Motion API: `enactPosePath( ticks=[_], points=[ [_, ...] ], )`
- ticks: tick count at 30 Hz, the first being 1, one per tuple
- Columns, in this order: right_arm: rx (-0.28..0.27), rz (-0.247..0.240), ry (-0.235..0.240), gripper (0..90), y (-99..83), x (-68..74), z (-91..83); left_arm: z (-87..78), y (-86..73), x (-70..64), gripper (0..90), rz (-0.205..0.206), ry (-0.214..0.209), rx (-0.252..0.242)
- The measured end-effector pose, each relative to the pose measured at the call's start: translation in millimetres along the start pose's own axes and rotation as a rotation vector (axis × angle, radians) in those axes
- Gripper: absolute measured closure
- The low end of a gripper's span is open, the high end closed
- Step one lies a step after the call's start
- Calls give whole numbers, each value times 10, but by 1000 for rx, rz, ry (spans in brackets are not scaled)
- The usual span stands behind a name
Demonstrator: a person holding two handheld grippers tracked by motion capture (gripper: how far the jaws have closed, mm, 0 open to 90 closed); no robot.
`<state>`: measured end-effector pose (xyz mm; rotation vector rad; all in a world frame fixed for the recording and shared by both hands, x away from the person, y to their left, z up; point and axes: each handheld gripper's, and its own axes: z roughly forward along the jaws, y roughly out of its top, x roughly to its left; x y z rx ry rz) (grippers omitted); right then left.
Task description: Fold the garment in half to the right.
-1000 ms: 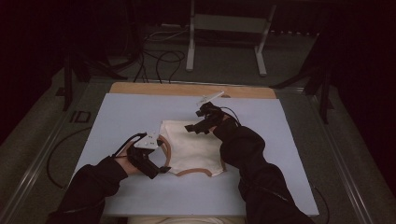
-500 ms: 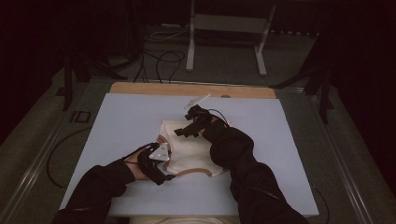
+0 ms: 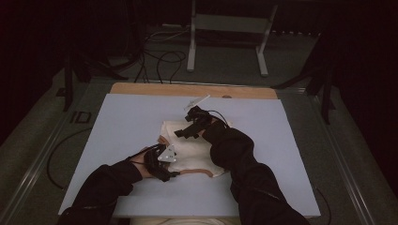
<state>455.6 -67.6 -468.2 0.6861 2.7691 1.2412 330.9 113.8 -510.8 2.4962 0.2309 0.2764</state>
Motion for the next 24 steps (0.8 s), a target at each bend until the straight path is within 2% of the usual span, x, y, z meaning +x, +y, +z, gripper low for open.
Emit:
enactPosePath(
  ticks=[5,7,12,13,14,16,18,24],
  points=[
    [5,0,-1,109,10,-13,19,28,3,51,387,-34,-15,-16],
    [2,0,-3,108,22,-15,37,33,4,61,414,-43,-1,-22],
    [-6,1,-8,109,64,-28,44,53,15,82,579,-49,2,-35],
    [-9,3,-5,109,75,-29,46,54,13,83,579,-47,-9,-39],
    [-8,-1,-7,108,92,-33,53,55,10,80,654,-44,-17,-42],
    [-7,-7,-2,109,108,-42,79,61,11,74,726,-47,-23,-48],
    [-2,-9,-1,109,117,-53,106,67,15,71,792,-41,-9,-48],
    [-2,-11,5,136,150,-74,245,71,13,73,836,-35,-1,-52]
  ],
)
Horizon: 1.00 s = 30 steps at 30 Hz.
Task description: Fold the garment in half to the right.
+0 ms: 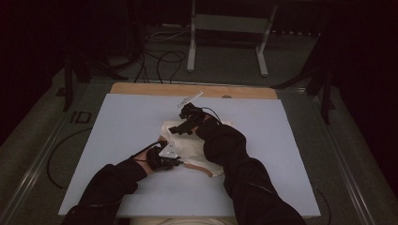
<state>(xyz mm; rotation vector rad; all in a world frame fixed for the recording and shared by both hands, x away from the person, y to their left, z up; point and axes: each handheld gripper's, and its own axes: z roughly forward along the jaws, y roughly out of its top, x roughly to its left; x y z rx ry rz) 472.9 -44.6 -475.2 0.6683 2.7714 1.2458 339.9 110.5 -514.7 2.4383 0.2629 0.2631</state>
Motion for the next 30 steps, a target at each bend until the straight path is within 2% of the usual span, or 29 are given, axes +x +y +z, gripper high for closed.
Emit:
enactPosePath(
  ticks=[4,6,10,13,15,18,20,23,24,25,29,30],
  points=[
    [-14,23,10,138,26,-25,121,1,-1,-1,844,-1,0,0],
    [-10,49,6,134,50,-21,181,1,2,-2,846,-2,1,2],
    [-14,117,33,126,109,-66,295,1,-3,0,847,-4,-1,-2],
    [-2,123,20,128,139,-67,348,0,1,0,847,2,1,2],
    [15,113,-13,154,179,-57,438,-1,-2,0,847,-3,-1,-1],
    [-1,121,-39,202,204,-44,524,-3,-1,3,847,-4,-4,2],
    [-8,109,-92,269,211,-41,568,-5,3,1,847,-1,-2,6],
    [-13,123,-149,333,215,-18,621,-6,-1,0,847,-4,-3,3],
    [-7,138,-158,375,222,2,640,-5,-2,-1,847,-8,-4,1],
    [-2,128,-167,395,219,4,657,-7,0,-1,847,0,-2,5],
    [37,120,-198,421,223,20,716,-10,2,-4,848,1,-1,8],
    [41,126,-194,456,222,17,728,-10,1,-2,848,-3,-3,8]
  ],
)
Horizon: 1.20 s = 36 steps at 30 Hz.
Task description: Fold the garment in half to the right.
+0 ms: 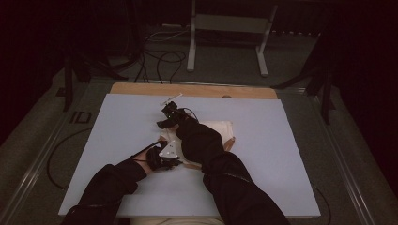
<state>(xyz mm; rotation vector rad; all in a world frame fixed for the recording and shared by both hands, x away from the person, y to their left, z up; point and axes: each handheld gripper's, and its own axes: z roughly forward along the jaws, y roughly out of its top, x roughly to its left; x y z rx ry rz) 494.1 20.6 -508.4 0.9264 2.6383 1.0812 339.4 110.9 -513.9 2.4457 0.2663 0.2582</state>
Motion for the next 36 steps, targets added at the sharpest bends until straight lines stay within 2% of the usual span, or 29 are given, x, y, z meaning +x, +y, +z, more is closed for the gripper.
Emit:
enactPosePath(
  ticks=[2,8,12,18,24,28,36],
  points=[
    [14,-9,8,477,-5,5,17,2,-2,3,848,-6,-4,-4],
    [42,-50,-20,566,-43,22,85,-1,3,0,849,2,-1,3],
    [48,-73,-46,722,-57,24,68,-1,2,0,849,1,-2,4],
    [64,-88,-35,877,-44,-9,51,-4,3,-1,854,1,-3,5],
    [48,-83,-8,885,-23,-33,-18,-17,12,-3,857,1,-11,4],
    [35,-101,-7,886,-1,-31,-81,-34,28,-7,857,5,-13,5],
    [11,-103,0,886,1,-16,-197,-77,67,-28,858,19,-18,0]
  ],
)
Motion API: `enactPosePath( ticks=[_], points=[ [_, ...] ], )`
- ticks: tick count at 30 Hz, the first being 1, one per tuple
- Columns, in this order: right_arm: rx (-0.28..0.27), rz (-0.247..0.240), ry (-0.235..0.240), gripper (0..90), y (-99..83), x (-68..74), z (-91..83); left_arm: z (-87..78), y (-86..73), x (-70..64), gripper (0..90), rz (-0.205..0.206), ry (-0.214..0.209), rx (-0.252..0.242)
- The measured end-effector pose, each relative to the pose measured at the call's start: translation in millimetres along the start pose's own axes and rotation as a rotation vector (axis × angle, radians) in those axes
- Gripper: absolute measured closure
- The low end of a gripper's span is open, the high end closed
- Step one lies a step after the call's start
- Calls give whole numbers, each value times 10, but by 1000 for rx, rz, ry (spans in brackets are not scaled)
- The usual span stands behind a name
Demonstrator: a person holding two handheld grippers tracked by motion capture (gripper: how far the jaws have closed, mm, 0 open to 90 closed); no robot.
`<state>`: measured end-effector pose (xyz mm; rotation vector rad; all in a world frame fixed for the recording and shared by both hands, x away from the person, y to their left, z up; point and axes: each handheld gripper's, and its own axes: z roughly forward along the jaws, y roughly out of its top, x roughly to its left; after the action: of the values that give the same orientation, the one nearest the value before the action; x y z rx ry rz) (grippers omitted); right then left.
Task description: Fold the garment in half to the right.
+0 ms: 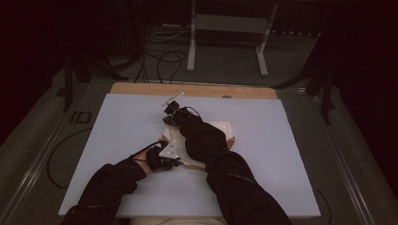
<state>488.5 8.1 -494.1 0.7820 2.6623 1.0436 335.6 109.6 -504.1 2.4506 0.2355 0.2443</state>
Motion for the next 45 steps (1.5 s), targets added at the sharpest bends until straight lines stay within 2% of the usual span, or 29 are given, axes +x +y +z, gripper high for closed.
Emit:
enactPosePath(
  ticks=[7,18,30,32,35,37,45],
  points=[
    [-17,-7,1,886,22,-10,-125,-34,38,-12,858,16,2,12],
    [-13,-10,9,886,19,-5,-246,-53,94,-7,858,32,-7,26],
    [-52,-7,10,886,42,-56,-436,-104,228,14,858,62,-5,32],
    [-56,-19,8,886,34,-83,-487,-106,265,12,858,77,-7,40],
    [-68,2,3,886,23,-100,-542,-116,305,17,858,87,-8,44],
    [-72,-7,2,886,9,-133,-581,-123,331,20,858,93,-5,44],
    [-85,4,-12,886,-32,-182,-732,-104,388,21,857,109,-17,43]
  ],
)
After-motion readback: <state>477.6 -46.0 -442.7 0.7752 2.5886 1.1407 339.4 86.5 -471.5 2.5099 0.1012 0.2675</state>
